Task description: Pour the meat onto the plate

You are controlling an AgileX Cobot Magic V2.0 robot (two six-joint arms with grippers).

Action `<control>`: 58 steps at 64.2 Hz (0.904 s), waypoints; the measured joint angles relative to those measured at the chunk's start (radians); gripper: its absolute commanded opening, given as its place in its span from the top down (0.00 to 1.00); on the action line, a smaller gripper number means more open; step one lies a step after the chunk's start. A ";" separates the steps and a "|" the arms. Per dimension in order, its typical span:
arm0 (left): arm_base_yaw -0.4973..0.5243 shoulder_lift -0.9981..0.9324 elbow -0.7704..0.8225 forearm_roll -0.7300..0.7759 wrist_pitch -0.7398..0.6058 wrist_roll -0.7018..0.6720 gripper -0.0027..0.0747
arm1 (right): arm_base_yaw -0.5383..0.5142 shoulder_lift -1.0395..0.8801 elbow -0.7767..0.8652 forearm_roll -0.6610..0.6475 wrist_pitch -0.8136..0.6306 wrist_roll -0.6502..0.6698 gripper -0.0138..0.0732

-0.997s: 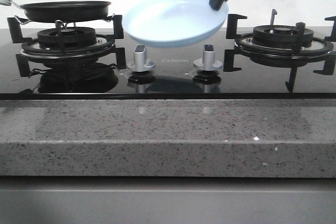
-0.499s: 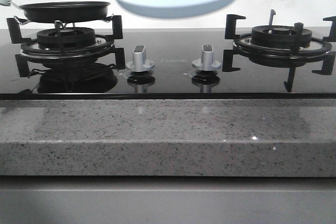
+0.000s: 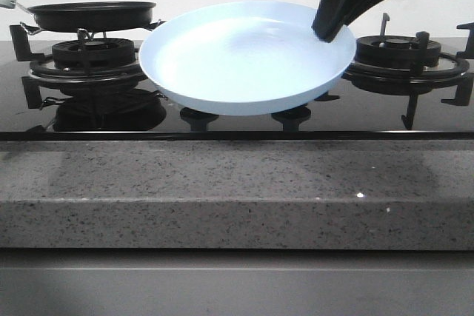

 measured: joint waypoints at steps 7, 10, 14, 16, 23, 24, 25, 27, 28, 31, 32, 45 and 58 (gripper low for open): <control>0.000 0.000 0.000 -0.005 0.000 0.000 0.49 | 0.000 0.000 0.000 0.000 -0.005 -0.002 0.91; 0.000 0.000 0.000 -0.015 0.000 0.000 0.49 | 0.000 0.000 0.000 0.000 -0.005 -0.004 0.91; 0.000 0.000 0.000 -0.043 0.000 0.000 0.49 | 0.000 0.000 0.000 0.000 -0.005 -0.004 0.91; 0.000 0.000 0.000 -0.070 0.000 0.000 0.49 | 0.000 0.000 0.000 0.000 -0.005 -0.004 0.91; 0.000 0.017 0.000 -0.256 -0.007 0.000 0.49 | 0.000 0.000 0.000 0.000 -0.005 -0.004 0.91; 0.000 0.022 0.000 -0.286 -0.010 0.000 0.49 | 0.000 0.000 0.000 0.000 -0.005 -0.004 0.91; 0.000 0.029 0.000 -0.330 -0.013 0.000 0.49 | 0.000 0.000 0.000 0.000 -0.005 -0.004 0.91; 0.000 0.051 0.000 -0.388 -0.028 0.000 0.49 | 0.000 0.000 0.000 0.000 -0.005 -0.004 0.91; 0.000 0.061 0.000 -0.415 -0.035 0.000 0.49 | 0.000 0.000 0.000 0.000 -0.005 -0.004 0.91; 0.000 0.095 -0.002 -0.487 -0.058 0.000 0.49 | 0.000 0.000 0.000 0.000 -0.007 -0.004 0.91; 0.000 0.108 -0.002 -0.518 -0.067 0.000 0.49 | 0.000 0.000 0.000 0.000 -0.007 -0.004 0.91; 0.002 0.308 -0.061 -0.741 -0.149 0.000 0.49 | 0.000 0.000 0.000 0.002 -0.007 -0.004 0.91; 0.002 0.447 -0.199 -0.813 -0.143 0.000 0.49 | 0.000 0.000 0.000 0.002 -0.009 -0.006 0.91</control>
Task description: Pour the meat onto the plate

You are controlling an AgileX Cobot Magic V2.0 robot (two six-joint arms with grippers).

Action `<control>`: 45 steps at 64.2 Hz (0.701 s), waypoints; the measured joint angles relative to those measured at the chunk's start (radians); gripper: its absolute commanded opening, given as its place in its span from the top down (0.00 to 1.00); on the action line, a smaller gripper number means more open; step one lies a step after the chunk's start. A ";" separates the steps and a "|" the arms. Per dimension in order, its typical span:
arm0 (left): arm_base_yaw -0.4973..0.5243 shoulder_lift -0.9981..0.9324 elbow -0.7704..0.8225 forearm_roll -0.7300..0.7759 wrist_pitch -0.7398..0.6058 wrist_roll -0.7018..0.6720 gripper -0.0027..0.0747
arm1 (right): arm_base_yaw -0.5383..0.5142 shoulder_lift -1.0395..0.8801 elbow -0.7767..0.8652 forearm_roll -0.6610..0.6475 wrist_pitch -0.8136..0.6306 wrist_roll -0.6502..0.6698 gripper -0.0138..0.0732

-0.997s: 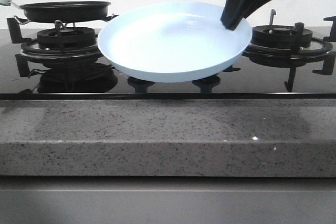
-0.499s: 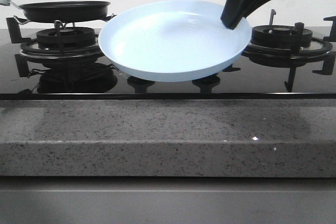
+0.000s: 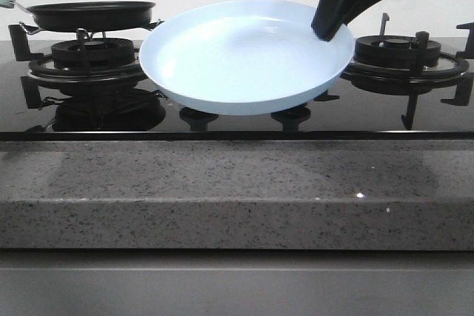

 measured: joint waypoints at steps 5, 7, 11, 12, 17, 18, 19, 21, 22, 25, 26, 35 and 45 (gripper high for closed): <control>0.007 0.045 -0.052 -0.020 0.021 0.000 0.49 | 0.000 0.000 0.000 0.000 0.000 0.000 0.91; 0.018 0.065 -0.071 -0.033 0.040 0.000 0.49 | 0.000 0.000 0.000 0.000 0.000 0.000 0.91; 0.051 0.104 -0.101 -0.068 0.088 0.000 0.49 | 0.000 0.000 0.000 0.000 0.000 0.000 0.91; 0.060 0.113 -0.108 -0.077 0.111 0.000 0.49 | 0.000 0.000 0.000 0.000 0.000 0.000 0.91; 0.123 0.161 -0.143 -0.144 0.200 0.028 0.50 | 0.000 0.000 0.000 0.000 0.000 0.000 0.91; 0.145 0.176 -0.149 -0.162 0.220 0.041 0.50 | 0.000 0.000 0.000 0.000 0.000 0.000 0.91; 0.152 0.181 -0.152 -0.171 0.242 0.056 0.50 | 0.000 0.000 0.000 0.000 0.000 0.000 0.91; 0.191 0.207 -0.165 -0.225 0.297 0.105 0.52 | 0.000 0.000 0.000 0.000 0.000 0.000 0.91; 0.207 0.218 -0.172 -0.250 0.319 0.128 0.53 | 0.000 0.000 0.000 0.000 0.000 0.000 0.91; 0.260 0.258 -0.185 -0.340 0.388 0.199 0.56 | 0.000 0.000 0.000 0.000 0.000 0.000 0.91; 0.274 0.270 -0.189 -0.365 0.421 0.222 0.57 | 0.000 0.000 0.000 0.000 0.000 0.000 0.91; 0.363 0.382 -0.232 -0.541 0.560 0.365 0.60 | 0.000 0.000 0.000 0.000 0.000 0.000 0.91; 0.382 0.503 -0.313 -0.581 0.626 0.392 0.60 | 0.000 0.000 0.000 0.000 0.000 0.000 0.91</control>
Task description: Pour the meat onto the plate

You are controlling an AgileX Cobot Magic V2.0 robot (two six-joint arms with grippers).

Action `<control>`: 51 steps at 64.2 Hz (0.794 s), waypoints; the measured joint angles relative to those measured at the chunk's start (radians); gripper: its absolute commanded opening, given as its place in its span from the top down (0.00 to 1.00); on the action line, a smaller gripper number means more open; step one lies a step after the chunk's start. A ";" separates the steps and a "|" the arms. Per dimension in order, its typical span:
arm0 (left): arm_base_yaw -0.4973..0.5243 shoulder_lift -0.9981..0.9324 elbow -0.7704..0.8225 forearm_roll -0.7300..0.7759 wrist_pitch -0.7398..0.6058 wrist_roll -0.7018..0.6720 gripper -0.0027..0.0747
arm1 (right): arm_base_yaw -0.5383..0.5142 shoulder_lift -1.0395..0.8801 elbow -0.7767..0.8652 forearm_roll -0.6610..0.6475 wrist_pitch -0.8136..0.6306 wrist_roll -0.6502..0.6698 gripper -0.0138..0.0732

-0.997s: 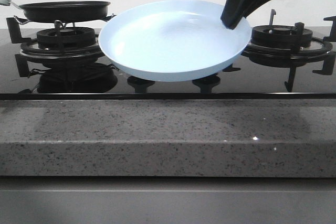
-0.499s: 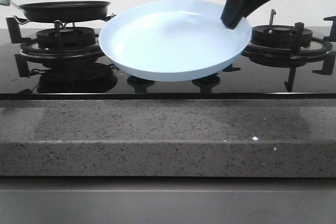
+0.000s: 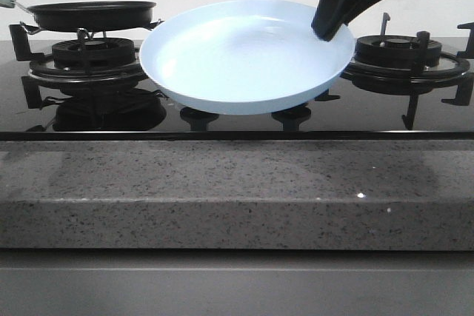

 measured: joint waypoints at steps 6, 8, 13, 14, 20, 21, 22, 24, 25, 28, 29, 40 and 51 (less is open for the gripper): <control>0.000 0.064 -0.040 -0.008 0.041 0.004 0.60 | 0.000 0.000 0.000 0.000 0.000 0.000 0.91; 0.000 0.077 -0.051 -0.008 0.049 0.004 0.60 | 0.000 0.000 0.000 0.000 0.000 0.000 0.91; 0.000 0.119 -0.076 -0.014 0.062 0.004 0.60 | 0.000 0.000 0.000 0.000 0.000 0.000 0.91; 0.000 0.125 -0.078 -0.014 0.062 0.004 0.60 | 0.000 0.000 0.000 0.000 0.000 0.000 0.91; 0.000 0.148 -0.095 -0.015 0.062 0.006 0.59 | 0.000 0.000 0.000 0.000 0.000 0.000 0.91; 0.000 0.151 -0.098 -0.015 0.064 0.006 0.59 | 0.000 0.000 0.000 0.000 0.000 0.000 0.91; 0.000 0.154 -0.100 -0.016 0.064 0.008 0.59 | 0.000 0.000 0.000 0.000 0.000 0.000 0.91; 0.000 0.159 -0.105 -0.018 0.064 0.008 0.57 | 0.000 0.000 0.000 0.000 0.000 0.000 0.91; 0.000 0.161 -0.108 -0.018 0.064 0.008 0.56 | 0.000 0.000 0.000 0.000 0.000 0.000 0.91; 0.000 0.169 -0.115 -0.018 0.064 0.012 0.52 | 0.000 0.000 0.000 0.000 0.000 0.000 0.91; 0.000 0.171 -0.119 -0.018 0.064 0.012 0.51 | 0.000 0.000 0.000 0.000 0.000 0.000 0.91; -0.002 0.187 -0.139 -0.020 0.062 0.036 0.36 | 0.000 0.000 0.000 0.000 0.000 0.000 0.91; -0.017 0.197 -0.166 -0.020 0.051 0.047 0.37 | 0.000 0.000 0.000 0.000 0.000 0.000 0.91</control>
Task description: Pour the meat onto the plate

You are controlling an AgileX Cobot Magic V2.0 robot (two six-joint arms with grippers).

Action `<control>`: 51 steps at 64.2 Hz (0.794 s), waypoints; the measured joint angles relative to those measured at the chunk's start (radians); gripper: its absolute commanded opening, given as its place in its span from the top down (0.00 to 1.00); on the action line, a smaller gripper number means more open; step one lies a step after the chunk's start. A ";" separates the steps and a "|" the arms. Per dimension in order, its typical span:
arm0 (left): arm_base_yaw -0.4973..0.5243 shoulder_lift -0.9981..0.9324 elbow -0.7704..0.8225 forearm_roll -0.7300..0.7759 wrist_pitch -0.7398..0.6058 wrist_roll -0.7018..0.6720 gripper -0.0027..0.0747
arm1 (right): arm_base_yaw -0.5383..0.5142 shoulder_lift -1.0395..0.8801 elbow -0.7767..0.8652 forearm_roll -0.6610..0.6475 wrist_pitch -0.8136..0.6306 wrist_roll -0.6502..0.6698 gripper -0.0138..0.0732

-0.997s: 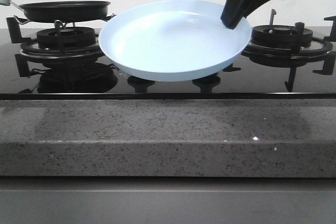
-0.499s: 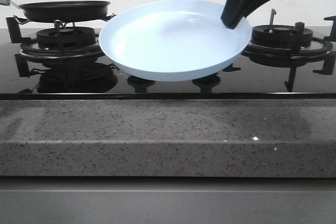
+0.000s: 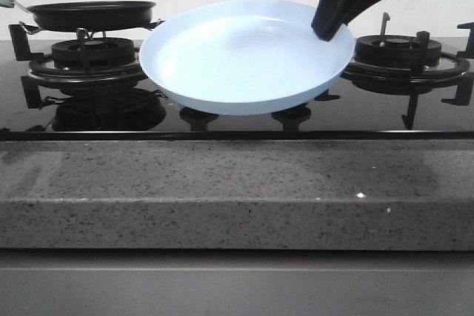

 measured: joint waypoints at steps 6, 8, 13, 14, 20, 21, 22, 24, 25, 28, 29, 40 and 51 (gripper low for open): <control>-0.014 0.004 -0.008 0.000 -0.014 0.003 0.37 | 0.000 0.000 0.000 0.000 0.000 0.000 0.91; -0.018 0.007 -0.011 0.000 -0.018 0.004 0.37 | 0.000 0.000 0.000 0.000 0.000 0.000 0.91; -0.024 0.014 -0.017 -0.001 -0.027 0.004 0.37 | 0.000 0.000 0.000 0.000 0.000 0.000 0.91; -0.026 0.016 -0.019 -0.002 -0.027 0.004 0.37 | 0.000 0.000 0.000 0.000 0.000 0.000 0.91; -0.032 0.025 -0.019 -0.002 -0.037 0.004 0.37 | 0.000 0.000 0.000 0.000 0.000 0.000 0.91; -0.032 0.027 -0.019 -0.002 -0.037 0.004 0.37 | 0.000 0.000 0.000 0.000 0.000 0.000 0.91; -0.032 0.031 -0.020 -0.002 -0.037 0.004 0.37 | 0.000 0.000 0.000 0.000 0.000 0.000 0.91; -0.034 0.033 -0.020 -0.002 -0.037 0.004 0.37 | 0.000 0.000 0.000 0.000 0.000 0.000 0.91; -0.034 0.035 -0.020 -0.002 -0.037 0.004 0.38 | 0.000 0.000 0.000 0.000 0.000 0.000 0.91; -0.036 0.039 -0.020 -0.002 -0.037 0.004 0.41 | 0.000 0.000 0.000 0.000 0.000 0.000 0.91; -0.036 0.041 -0.020 -0.002 -0.037 0.004 0.43 | 0.000 0.000 0.000 0.000 0.000 0.000 0.91; -0.040 0.048 -0.020 -0.002 -0.037 0.004 0.77 | 0.000 0.000 0.000 0.000 0.000 0.000 0.91; -0.040 0.048 -0.022 -0.013 -0.034 0.004 0.99 | 0.000 0.000 0.000 0.000 0.000 0.000 0.91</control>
